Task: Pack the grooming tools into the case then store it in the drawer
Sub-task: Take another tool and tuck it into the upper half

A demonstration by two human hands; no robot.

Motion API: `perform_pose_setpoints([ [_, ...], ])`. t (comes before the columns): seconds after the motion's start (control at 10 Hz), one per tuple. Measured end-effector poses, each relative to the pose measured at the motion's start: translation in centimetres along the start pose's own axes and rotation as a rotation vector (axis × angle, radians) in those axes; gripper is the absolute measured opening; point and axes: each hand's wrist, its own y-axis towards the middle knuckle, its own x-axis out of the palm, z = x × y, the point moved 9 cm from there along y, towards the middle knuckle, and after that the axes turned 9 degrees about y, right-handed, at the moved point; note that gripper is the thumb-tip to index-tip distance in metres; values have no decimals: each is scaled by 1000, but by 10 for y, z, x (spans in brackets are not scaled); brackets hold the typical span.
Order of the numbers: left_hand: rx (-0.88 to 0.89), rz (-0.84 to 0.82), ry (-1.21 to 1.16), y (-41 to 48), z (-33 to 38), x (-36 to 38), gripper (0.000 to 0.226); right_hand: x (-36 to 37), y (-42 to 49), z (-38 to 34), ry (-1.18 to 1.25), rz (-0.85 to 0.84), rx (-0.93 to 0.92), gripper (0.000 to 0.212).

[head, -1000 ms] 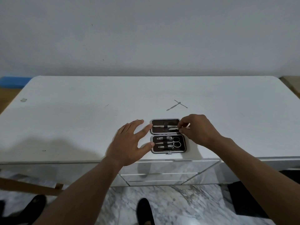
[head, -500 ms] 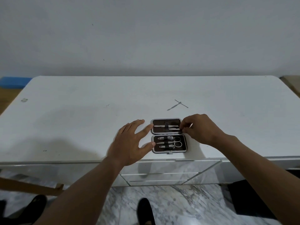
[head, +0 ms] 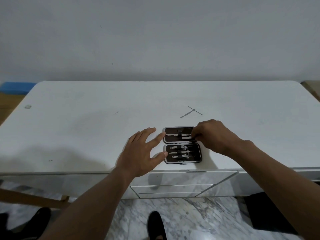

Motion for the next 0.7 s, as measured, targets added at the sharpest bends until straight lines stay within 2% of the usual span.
perform_pose_setpoints([
  [0.3,3,4,-13,0,-1,-1,64,7,-2,-12,-155,2,-134,21],
  [0.6,-3,-2,-14,-1,-1,0,64,16,2,-16,-120,-14,-158,26],
  [0.7,-2,-1,-13,0,0,0,64,14,4,-14,-74,15,-148,22],
])
